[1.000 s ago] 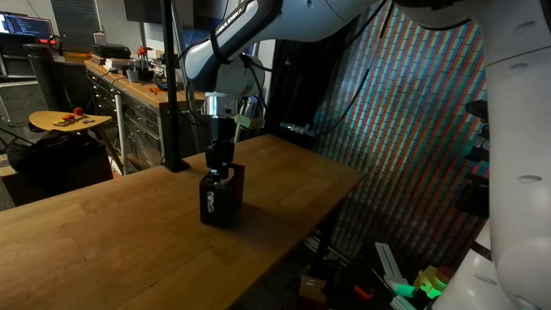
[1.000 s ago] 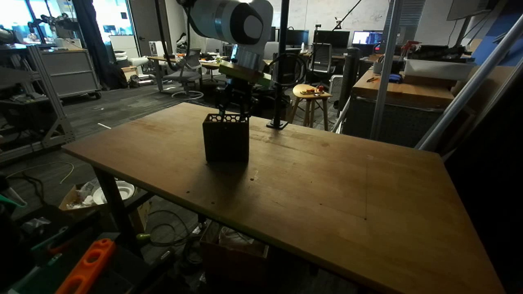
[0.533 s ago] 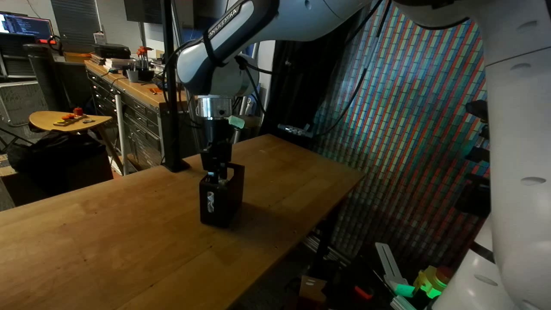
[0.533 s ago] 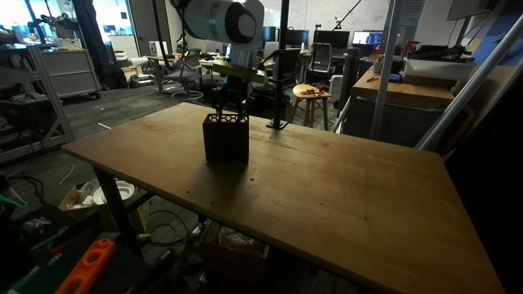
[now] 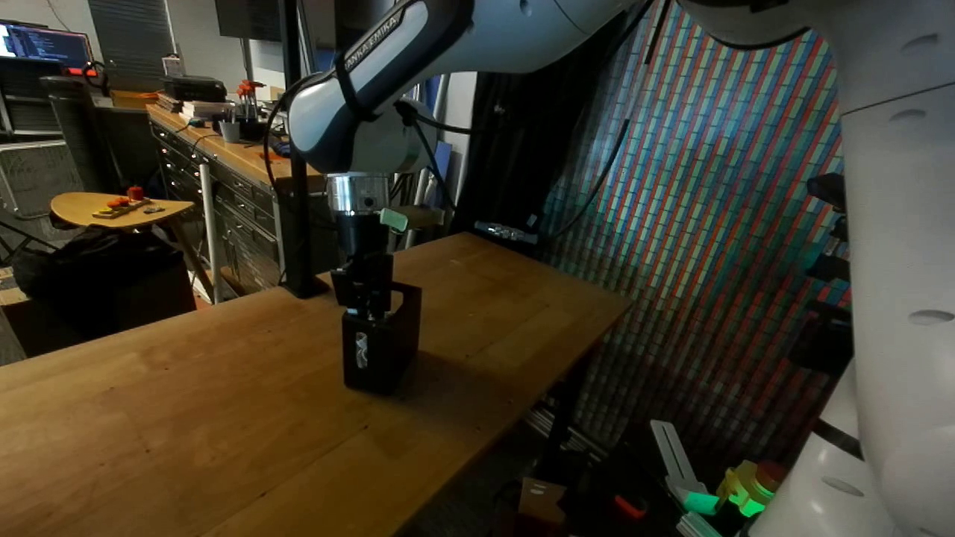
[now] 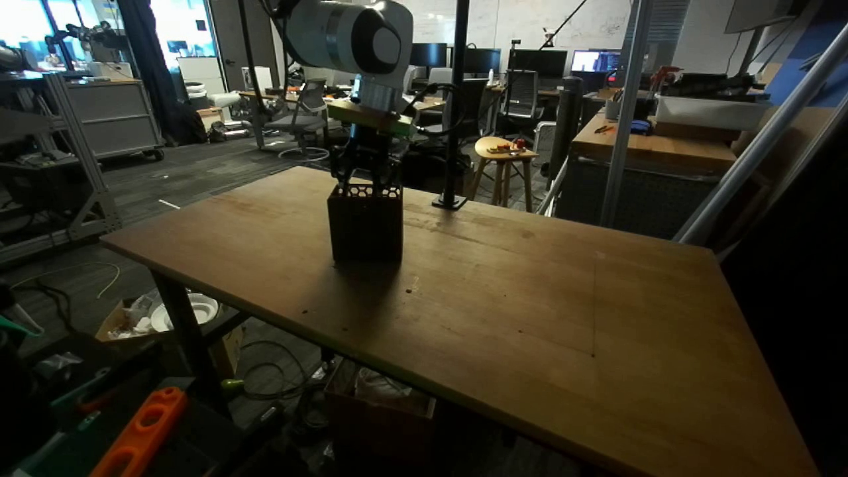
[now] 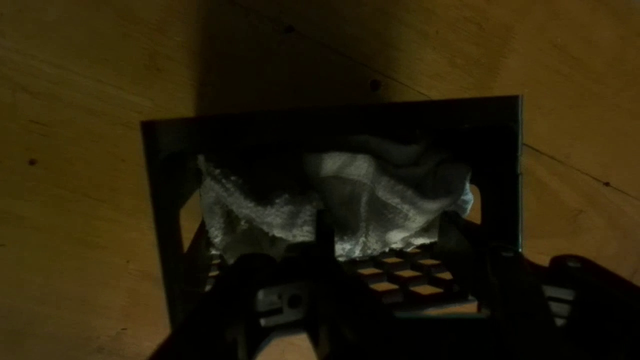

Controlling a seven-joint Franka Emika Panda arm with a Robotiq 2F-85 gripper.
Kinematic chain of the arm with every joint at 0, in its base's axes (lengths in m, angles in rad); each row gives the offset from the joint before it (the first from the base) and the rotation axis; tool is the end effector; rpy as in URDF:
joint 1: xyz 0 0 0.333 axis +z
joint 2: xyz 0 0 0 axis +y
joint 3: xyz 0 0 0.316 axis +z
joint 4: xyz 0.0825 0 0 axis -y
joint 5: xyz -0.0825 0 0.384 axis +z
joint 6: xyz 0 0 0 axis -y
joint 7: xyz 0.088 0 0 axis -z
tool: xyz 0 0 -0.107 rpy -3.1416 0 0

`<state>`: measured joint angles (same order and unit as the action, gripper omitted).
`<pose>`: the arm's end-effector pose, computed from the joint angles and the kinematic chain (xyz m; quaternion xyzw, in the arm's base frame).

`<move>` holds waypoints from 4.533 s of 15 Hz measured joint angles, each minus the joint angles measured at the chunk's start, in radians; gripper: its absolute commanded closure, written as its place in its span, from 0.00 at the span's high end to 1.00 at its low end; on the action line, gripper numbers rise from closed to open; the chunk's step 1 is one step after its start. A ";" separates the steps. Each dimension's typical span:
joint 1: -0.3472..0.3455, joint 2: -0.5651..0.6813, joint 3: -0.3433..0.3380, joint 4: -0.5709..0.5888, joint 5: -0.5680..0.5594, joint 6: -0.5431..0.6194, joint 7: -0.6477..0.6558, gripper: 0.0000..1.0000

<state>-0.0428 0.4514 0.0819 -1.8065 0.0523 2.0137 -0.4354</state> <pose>0.6205 0.0243 0.2775 -0.9676 -0.2176 0.1109 0.0634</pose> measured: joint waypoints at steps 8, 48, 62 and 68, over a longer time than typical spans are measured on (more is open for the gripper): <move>-0.001 -0.022 -0.002 -0.058 0.000 0.063 0.010 0.60; -0.048 -0.206 -0.032 -0.233 -0.016 0.113 0.001 0.10; -0.018 -0.291 -0.033 -0.150 -0.147 -0.032 0.085 0.10; 0.021 -0.307 -0.032 -0.042 -0.232 -0.139 0.151 0.10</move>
<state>-0.0217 0.1445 0.0496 -1.8489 -0.1800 1.8745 -0.2842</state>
